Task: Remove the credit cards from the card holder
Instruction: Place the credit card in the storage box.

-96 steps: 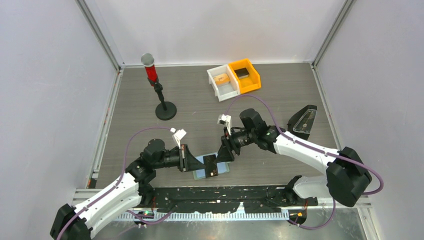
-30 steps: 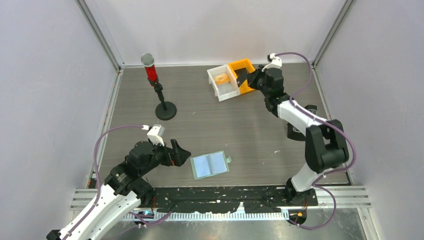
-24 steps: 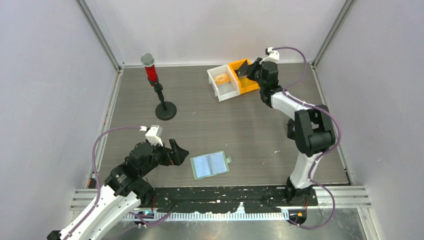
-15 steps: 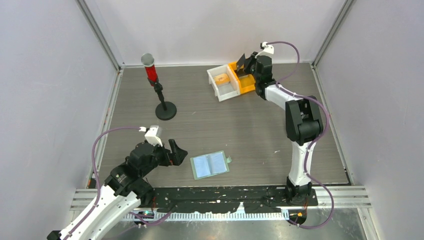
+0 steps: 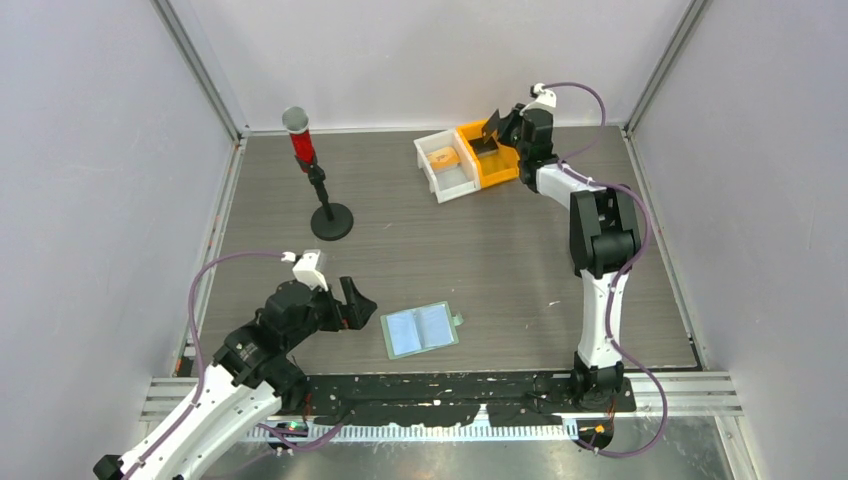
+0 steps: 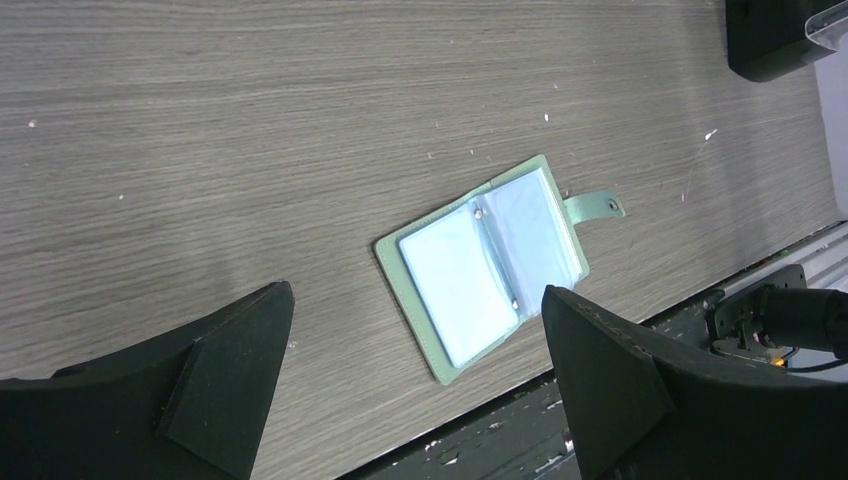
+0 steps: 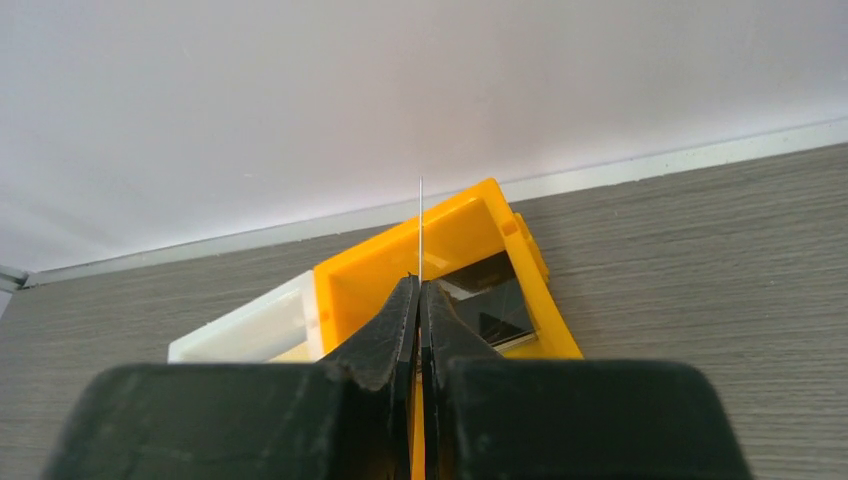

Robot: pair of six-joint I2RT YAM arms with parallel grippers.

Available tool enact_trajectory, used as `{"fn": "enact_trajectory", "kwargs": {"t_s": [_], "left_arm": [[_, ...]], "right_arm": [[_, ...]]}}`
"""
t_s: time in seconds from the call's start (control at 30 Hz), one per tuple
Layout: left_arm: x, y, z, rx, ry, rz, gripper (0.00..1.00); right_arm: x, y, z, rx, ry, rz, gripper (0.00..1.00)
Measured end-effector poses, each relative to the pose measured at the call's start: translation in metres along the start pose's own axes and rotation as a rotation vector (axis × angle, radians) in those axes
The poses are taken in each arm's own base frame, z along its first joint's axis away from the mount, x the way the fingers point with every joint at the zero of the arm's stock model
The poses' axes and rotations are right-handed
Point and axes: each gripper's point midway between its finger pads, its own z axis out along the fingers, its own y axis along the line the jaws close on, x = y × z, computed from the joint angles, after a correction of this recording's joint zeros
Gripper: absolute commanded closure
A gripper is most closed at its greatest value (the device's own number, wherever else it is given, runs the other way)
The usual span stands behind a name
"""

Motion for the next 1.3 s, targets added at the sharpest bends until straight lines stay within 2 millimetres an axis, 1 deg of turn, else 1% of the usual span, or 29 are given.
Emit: {"fn": "enact_trajectory", "kwargs": {"t_s": [0.17, 0.27, 0.33, 0.53, 0.7, 1.0, 1.17, 1.3], "left_arm": [[0.003, -0.002, 0.003, 0.000, 0.024, -0.027, 0.01], [0.003, -0.003, 0.004, 0.001, 0.023, -0.035, 0.01], [0.002, -0.004, 0.004, 0.004, 0.018, -0.041, 0.01], [0.000, -0.006, 0.006, 0.007, 0.014, -0.058, 0.01], [-0.001, -0.007, 0.007, 0.011, 0.011, -0.062, 0.01], [-0.002, -0.009, 0.007, 0.015, 0.008, -0.066, 0.01], [-0.004, -0.015, 0.008, 0.039, 0.006, -0.086, 0.01], [-0.002, -0.016, 0.009, 0.043, 0.018, -0.091, 0.01]], "right_arm": [[0.024, -0.012, 0.009, -0.016, 0.063, 0.021, 0.95], [0.038, -0.013, 0.010, -0.035, 0.101, 0.029, 0.95], [0.043, -0.010, 0.011, -0.053, 0.117, 0.035, 0.95], [0.043, -0.001, 0.013, -0.093, 0.129, 0.069, 0.95], [0.047, 0.000, 0.013, -0.103, 0.143, 0.096, 0.95], [0.070, -0.008, 0.017, -0.089, 0.186, 0.134, 0.93], [0.068, -0.010, 0.018, -0.080, 0.187, 0.137, 0.86], [0.062, -0.009, 0.022, -0.074, 0.184, 0.142, 0.78]]}}
